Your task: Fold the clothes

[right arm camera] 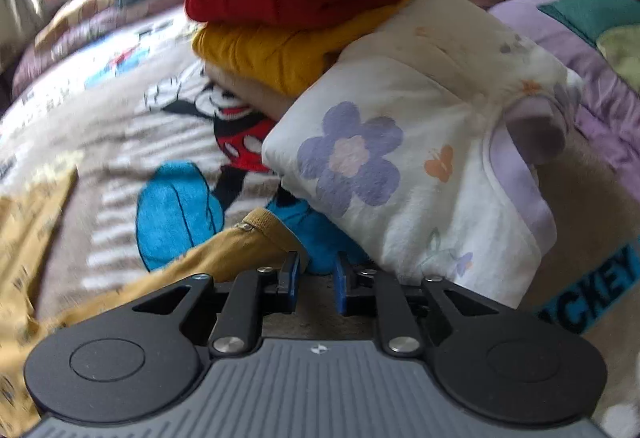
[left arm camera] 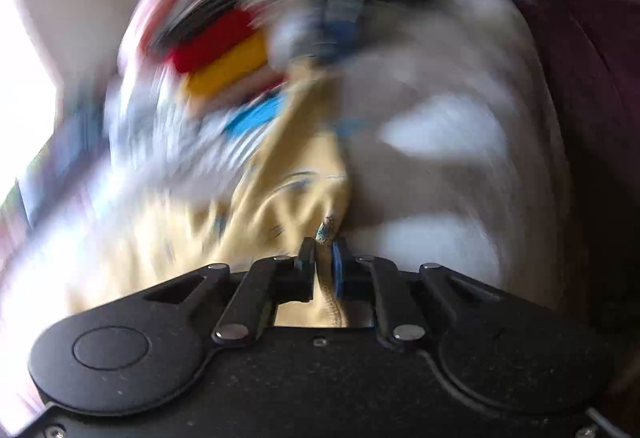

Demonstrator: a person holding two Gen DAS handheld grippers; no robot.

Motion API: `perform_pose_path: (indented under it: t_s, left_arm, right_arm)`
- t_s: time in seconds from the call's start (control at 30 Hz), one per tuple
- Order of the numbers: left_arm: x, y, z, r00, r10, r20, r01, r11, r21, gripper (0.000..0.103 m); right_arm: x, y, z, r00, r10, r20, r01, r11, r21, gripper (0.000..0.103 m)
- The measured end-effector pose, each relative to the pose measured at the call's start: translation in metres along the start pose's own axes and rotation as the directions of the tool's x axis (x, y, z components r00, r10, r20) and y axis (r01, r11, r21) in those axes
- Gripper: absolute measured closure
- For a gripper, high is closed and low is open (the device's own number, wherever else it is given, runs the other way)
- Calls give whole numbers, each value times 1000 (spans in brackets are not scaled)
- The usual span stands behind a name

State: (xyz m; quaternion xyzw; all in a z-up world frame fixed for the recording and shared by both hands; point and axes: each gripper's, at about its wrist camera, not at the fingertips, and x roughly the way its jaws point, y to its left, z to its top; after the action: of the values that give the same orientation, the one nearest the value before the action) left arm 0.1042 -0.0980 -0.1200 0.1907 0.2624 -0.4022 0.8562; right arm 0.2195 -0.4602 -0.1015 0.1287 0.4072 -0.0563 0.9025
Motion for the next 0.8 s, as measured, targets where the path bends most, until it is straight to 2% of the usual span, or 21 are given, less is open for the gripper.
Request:
perform_pose_path:
  t_s: [0.03, 0.07, 0.1, 0.2, 0.27, 0.3, 0.4, 0.47, 0.53, 0.57, 0.6, 0.63, 0.7, 0.73, 0.77, 0.8]
  left_arm:
    - [0, 20, -2, 1000, -23, 3, 23, 993, -119, 93]
    - [0, 40, -4, 999, -38, 11, 39, 973, -227, 93]
    - [-1, 59, -6, 998, -52, 20, 56, 941, -333, 93]
    - [-4, 85, -15, 996, -80, 42, 91, 880, -467, 93]
    - [-7, 93, -19, 994, -90, 59, 107, 847, -521, 93]
    - [-9, 92, -19, 994, -86, 66, 108, 842, -529, 93]
    - [-21, 73, -9, 994, -64, 85, 95, 894, -439, 93]
    - [-29, 49, -3, 996, -50, 80, 73, 945, -319, 93]
    - [-34, 21, 1, 997, -34, 66, 43, 989, -142, 86]
    - [-37, 5, 2, 998, -26, 59, 28, 999, -40, 73]
    - [-39, -10, 2, 998, -16, 53, 13, 998, 62, 58]
    - [-40, -26, 2, 999, 9, 51, -16, 989, 145, 55]
    - [-31, -48, 3, 997, 68, 43, -76, 969, 236, 55]
    - [-24, -57, 3, 994, 107, 37, -113, 957, 267, 56]
    - [-17, -64, 2, 989, 141, 35, -145, 944, 296, 66]
    - [-9, -70, 0, 985, 172, 29, -172, 930, 326, 82]
  right_arm:
    - [-4, -2, -2, 1000, 11, 23, -11, 1000, 21, 82]
    - [-8, -5, -4, 999, 21, 45, -23, 999, 42, 78]
    - [-12, -7, -7, 997, 32, 68, -36, 997, 65, 71]
    - [-25, -21, -23, 987, 93, 131, -117, 975, 191, 66]
    - [-33, -27, -38, 976, 131, 172, -174, 949, 263, 62]
    - [-37, -29, -46, 970, 150, 193, -204, 933, 296, 62]
    - [-41, -32, -82, 941, 223, 256, -309, 876, 370, 61]
    - [-41, -33, -110, 921, 255, 296, -362, 840, 403, 59]
    - [-46, -32, -127, 899, 280, 336, -408, 814, 413, 59]
    - [-50, -30, -132, 888, 293, 355, -431, 800, 417, 53]
    - [-53, -28, -136, 877, 307, 370, -452, 788, 418, 45]
    - [-52, -25, -136, 877, 319, 359, -453, 798, 398, 43]
    - [-52, -19, -135, 878, 341, 338, -455, 815, 360, 42]
    - [-51, -20, -135, 874, 345, 343, -463, 808, 365, 42]
    - [-50, -21, -135, 870, 350, 348, -470, 801, 370, 42]
    - [-49, -22, -135, 866, 354, 354, -478, 794, 375, 42]
